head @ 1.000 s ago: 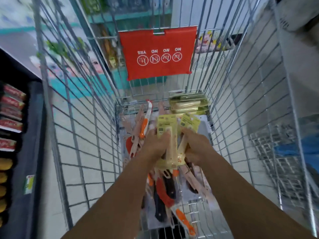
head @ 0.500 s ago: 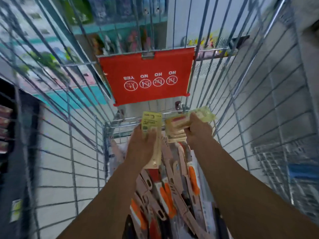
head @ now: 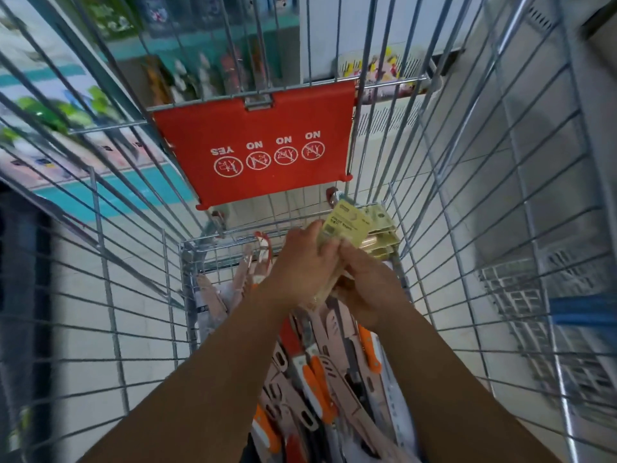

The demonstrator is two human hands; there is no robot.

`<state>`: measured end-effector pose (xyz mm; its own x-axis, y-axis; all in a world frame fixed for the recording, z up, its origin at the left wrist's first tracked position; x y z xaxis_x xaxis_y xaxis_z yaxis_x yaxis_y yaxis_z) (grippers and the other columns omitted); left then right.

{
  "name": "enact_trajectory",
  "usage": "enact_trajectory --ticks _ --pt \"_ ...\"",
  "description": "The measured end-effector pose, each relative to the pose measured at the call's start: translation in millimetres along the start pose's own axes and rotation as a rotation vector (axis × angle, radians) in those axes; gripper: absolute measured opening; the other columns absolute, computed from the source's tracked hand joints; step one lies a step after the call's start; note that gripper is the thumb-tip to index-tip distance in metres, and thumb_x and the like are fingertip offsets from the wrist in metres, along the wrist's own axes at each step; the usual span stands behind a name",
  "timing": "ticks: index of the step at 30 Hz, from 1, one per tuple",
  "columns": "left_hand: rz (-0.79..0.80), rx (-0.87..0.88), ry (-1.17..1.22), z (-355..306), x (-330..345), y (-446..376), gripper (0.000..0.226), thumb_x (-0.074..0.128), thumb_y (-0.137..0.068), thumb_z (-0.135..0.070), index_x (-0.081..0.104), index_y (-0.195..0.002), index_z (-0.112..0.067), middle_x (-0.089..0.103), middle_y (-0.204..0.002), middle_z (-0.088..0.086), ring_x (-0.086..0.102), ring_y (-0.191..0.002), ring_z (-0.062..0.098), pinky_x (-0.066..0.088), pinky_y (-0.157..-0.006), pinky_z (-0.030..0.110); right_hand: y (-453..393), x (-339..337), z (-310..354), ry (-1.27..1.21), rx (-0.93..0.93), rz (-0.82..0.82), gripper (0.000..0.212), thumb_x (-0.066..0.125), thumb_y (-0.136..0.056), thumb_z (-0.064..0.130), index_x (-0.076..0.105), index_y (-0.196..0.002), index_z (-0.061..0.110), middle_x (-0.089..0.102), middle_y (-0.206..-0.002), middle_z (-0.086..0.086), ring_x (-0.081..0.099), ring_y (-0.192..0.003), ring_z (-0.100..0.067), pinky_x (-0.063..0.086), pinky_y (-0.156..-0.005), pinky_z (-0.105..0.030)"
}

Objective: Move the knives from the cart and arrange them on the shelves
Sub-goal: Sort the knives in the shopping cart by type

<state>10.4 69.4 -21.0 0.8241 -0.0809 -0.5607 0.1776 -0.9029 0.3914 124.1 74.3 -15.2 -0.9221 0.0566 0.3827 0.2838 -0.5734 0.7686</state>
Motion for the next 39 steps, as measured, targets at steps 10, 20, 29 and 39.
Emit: enact_trajectory --ticks 10,20,29,39 --pt "-0.103 0.180 -0.359 -4.4 6.7 -2.9 0.052 0.056 -0.092 -0.026 0.042 -0.142 -0.027 0.039 -0.139 0.009 0.035 -0.128 0.028 0.034 -0.107 0.039 -27.3 5.7 42.0 0.005 -0.115 -0.418 0.021 0.055 -0.096 0.019 0.058 -0.110 0.004 0.064 -0.091 -0.009 0.064 -0.071 -0.018 0.056 -0.065 -0.030" --pt "0.012 0.184 -0.434 10.9 23.1 -18.7 0.086 0.050 -0.079 0.014 0.026 -0.149 -0.030 0.017 -0.158 0.004 0.012 -0.146 0.028 0.028 -0.113 0.050 -36.1 -3.2 32.6 1.026 -0.360 -0.349 0.035 0.045 -0.095 0.011 0.050 -0.129 0.012 0.050 -0.126 -0.007 0.044 -0.126 -0.024 0.036 -0.108 -0.041" --pt "-0.057 0.183 -0.545 20.0 15.9 6.7 0.075 0.047 -0.091 0.000 0.009 -0.153 -0.020 0.010 -0.160 0.005 0.008 -0.147 0.025 0.022 -0.117 0.044 -35.1 -19.0 10.3 1.359 -0.544 -0.295 0.059 0.056 -0.090 0.019 0.034 -0.145 0.009 0.033 -0.147 -0.019 0.032 -0.135 -0.033 0.030 -0.109 -0.040" --pt "-0.030 -0.041 -0.577 69.3 48.3 120.3 0.072 0.045 -0.092 -0.010 0.006 -0.152 -0.013 0.012 -0.158 0.008 0.012 -0.146 0.025 0.016 -0.118 0.038 25.1 -55.9 -81.4 1.431 -0.577 -0.098 0.053 0.049 -0.094 0.019 0.036 -0.143 0.006 0.042 -0.142 -0.013 0.040 -0.128 -0.027 0.028 -0.101 -0.025"
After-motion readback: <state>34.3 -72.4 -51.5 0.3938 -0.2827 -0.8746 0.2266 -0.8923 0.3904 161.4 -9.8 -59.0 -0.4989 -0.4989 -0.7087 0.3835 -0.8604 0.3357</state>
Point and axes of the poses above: each hand's wrist, its own y-axis away from the middle knuckle, its own x-axis out of the palm, z = x × y, the point moved 2 cm from there along -y, towards the middle knuckle
